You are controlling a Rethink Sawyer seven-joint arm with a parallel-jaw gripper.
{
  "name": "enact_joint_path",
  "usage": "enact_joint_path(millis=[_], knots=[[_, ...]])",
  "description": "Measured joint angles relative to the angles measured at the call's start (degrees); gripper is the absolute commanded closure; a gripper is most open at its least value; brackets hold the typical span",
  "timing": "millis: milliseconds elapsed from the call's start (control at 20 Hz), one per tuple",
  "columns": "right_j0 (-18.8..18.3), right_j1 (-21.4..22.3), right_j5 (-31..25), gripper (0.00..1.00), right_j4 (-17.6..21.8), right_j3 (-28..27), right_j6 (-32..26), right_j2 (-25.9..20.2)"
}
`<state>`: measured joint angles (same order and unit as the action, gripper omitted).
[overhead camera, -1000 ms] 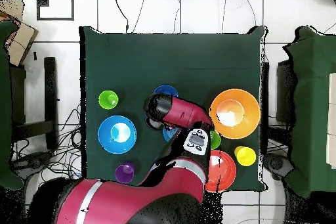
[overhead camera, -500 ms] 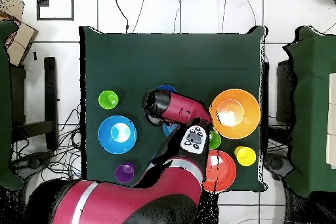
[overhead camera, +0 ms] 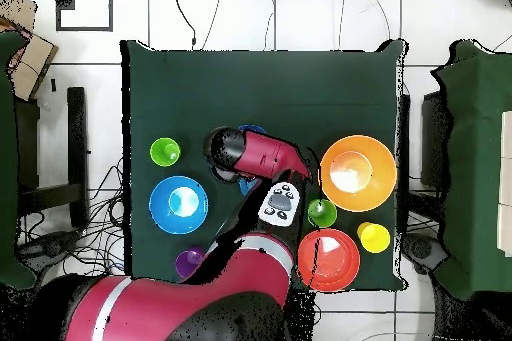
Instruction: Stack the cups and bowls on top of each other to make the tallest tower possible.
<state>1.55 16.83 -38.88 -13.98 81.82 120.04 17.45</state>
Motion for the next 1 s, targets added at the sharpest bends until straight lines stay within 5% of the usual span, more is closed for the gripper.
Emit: enact_joint_path(millis=[1000], knots=[[0.62, -1.17, -6.20, 1.00, -1.61, -2.95, 0.44, 0.34]])
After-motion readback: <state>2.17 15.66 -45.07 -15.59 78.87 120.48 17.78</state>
